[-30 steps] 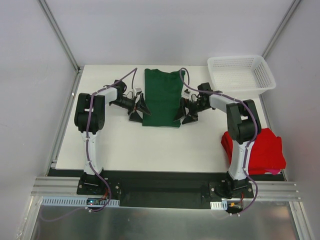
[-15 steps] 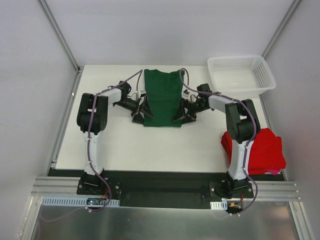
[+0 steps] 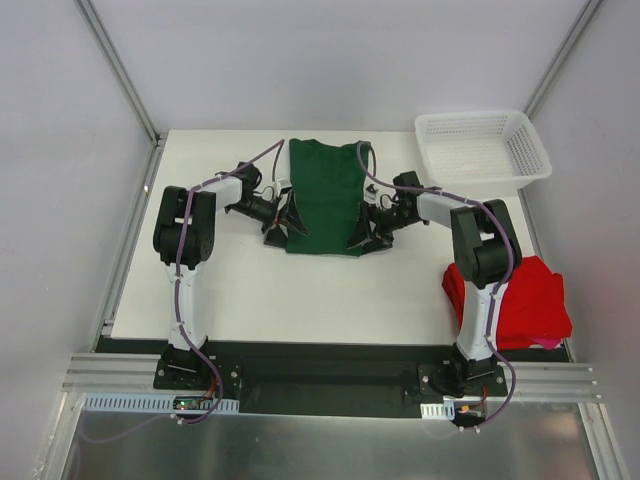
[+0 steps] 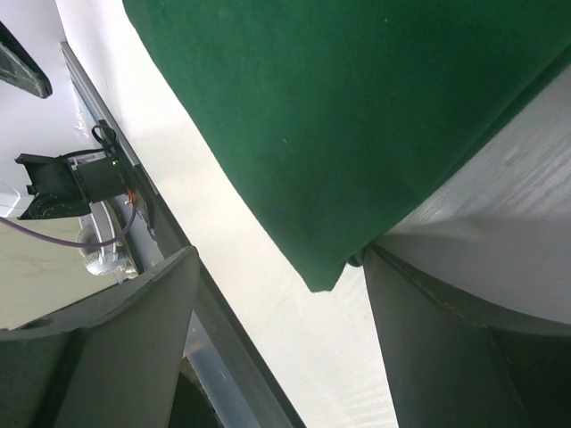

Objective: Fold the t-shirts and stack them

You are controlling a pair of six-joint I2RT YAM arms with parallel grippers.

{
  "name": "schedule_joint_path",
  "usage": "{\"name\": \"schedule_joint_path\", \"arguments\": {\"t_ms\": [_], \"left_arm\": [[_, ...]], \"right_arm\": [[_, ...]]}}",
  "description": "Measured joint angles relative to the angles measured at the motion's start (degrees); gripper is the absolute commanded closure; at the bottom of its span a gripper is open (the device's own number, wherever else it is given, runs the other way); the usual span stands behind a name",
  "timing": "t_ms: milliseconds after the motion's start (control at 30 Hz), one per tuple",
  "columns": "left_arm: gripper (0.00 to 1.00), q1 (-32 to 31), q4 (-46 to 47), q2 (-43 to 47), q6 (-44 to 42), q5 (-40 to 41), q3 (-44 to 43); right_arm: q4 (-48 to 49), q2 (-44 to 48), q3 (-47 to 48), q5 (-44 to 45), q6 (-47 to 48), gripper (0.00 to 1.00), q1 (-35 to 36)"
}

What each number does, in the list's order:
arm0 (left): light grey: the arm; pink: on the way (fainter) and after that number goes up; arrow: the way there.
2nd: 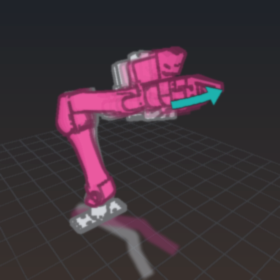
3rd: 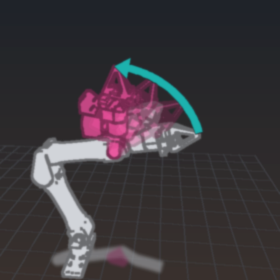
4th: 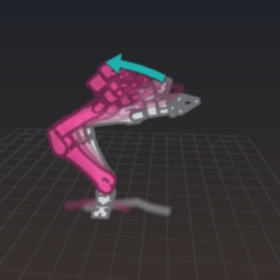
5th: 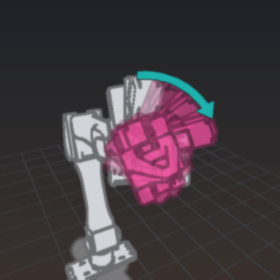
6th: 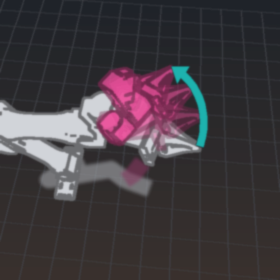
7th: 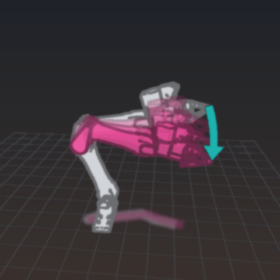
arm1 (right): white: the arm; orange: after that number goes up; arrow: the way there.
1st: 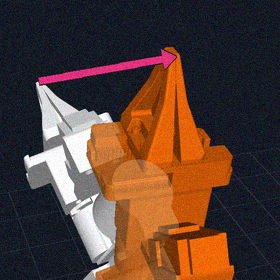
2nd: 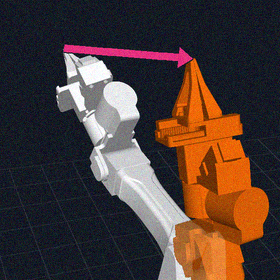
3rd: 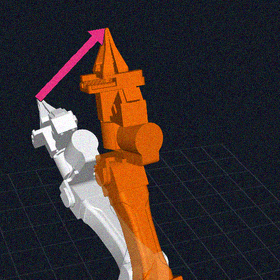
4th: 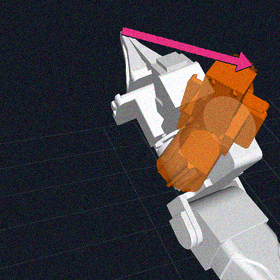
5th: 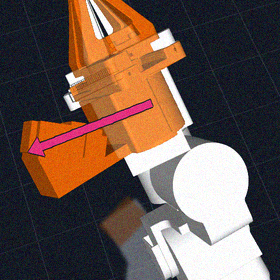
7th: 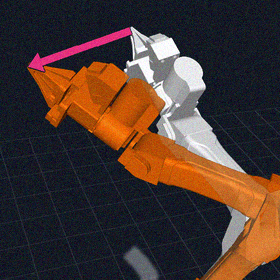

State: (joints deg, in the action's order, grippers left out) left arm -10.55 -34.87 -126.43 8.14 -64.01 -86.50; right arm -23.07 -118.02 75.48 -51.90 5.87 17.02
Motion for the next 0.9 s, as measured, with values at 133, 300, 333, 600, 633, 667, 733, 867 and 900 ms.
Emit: {"name": "schedule_joint_path", "arguments": {"t_ms": [133,300,333,600,633,667,733,867,900], "left_arm": [[0.03,0.0,0.04,0.02,0.0,-0.15,1.29],[0.07,0.0,-0.07,0.79,-0.02,-0.92,3.17],[0.07,0.02,-0.04,1.03,-0.02,-0.92,3.52],[0.1,0.02,-0.2,1.95,-1.01,-0.79,4.22],[0.1,0.02,-0.31,2.01,-1.33,-0.55,4.28],[0.1,0.02,-0.35,2.05,-1.55,-0.37,4.35],[0.09,0.04,-0.48,2.05,-1.75,-0.22,4.39],[0.1,0.11,-0.59,2.05,-1.99,-0.17,4.39],[0.09,0.11,-0.61,2.05,-2.01,-0.17,4.39]], "right_arm": [[-1.51,0.39,-0.42,0.11,0.96,0.23,0.02],[-3.04,0.57,-0.68,0.2,2.03,0.28,0.04],[-3.3,0.57,-0.72,0.24,2.21,0.29,0.04],[-4.31,0.76,-1.14,0.92,3.06,0.3,0.07],[-4.37,0.92,-1.22,1.11,3.26,0.3,0.07],[-4.48,1.11,-1.31,1.44,3.43,0.29,0.07],[-4.61,1.4,-1.42,1.92,3.67,0.29,0.07],[-4.61,1.7,-1.6,2.34,3.56,0.27,0.09],[-4.57,1.73,-1.6,2.38,3.39,0.27,0.09]]}}
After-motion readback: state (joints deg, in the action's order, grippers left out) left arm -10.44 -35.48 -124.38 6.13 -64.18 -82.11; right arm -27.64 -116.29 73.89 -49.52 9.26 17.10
